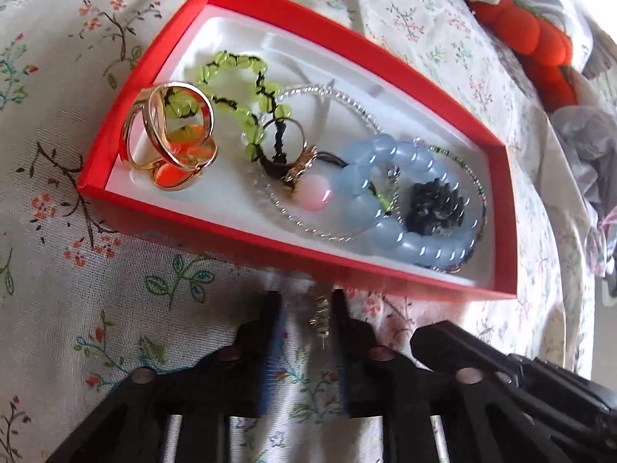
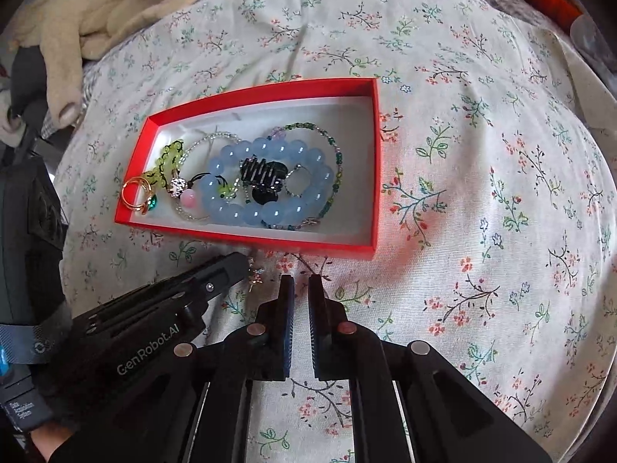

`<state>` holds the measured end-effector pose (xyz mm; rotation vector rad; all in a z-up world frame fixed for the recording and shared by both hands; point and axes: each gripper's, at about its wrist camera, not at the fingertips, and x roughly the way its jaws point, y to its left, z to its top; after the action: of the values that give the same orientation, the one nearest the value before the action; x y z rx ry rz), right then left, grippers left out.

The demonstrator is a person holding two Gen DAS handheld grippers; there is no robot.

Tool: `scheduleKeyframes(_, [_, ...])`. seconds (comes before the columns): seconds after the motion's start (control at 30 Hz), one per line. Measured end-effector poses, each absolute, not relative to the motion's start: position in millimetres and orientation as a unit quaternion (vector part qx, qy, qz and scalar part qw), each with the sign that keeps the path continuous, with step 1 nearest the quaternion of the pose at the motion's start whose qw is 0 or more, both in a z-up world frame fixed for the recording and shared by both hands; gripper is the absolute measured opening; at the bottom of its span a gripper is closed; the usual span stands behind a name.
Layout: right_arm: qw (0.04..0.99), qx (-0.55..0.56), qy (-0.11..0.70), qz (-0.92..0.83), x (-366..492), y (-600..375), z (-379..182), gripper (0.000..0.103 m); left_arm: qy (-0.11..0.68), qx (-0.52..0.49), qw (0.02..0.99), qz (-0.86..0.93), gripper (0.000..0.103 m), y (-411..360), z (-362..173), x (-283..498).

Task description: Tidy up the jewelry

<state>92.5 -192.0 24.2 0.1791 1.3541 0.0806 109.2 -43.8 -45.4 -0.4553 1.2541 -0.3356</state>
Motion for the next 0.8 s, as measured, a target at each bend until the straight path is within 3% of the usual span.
scheduleKeyframes(0.17, [0.776, 0.089, 0.623, 0.036, 90, -201, 27, 0.019, 0.578, -0.209, 0.776, -0.143, 0.034, -45, -42, 111])
scheduleKeyframes(0.33, [0.777, 0.099, 0.621, 0.029, 86, -210, 29, 0.02, 0.575, -0.19, 0.787, -0.119, 0.033, -61, -44, 111])
scheduleKeyframes(0.37, [0.777, 0.102, 0.621, 0.028, 86, -212, 28, 0.02, 0.573, -0.187, 0.79, -0.113, 0.03, -63, -44, 111])
scheduleKeyframes(0.47, [0.776, 0.109, 0.62, 0.026, 85, -215, 29, 0.02, 0.569, -0.172, 0.799, -0.087, 0.006, -66, -45, 110])
scheduleKeyframes(0.8, [0.774, 0.115, 0.621, 0.04, 85, -211, 30, 0.02, 0.566, -0.162, 0.802, -0.102, 0.006, -65, -41, 111])
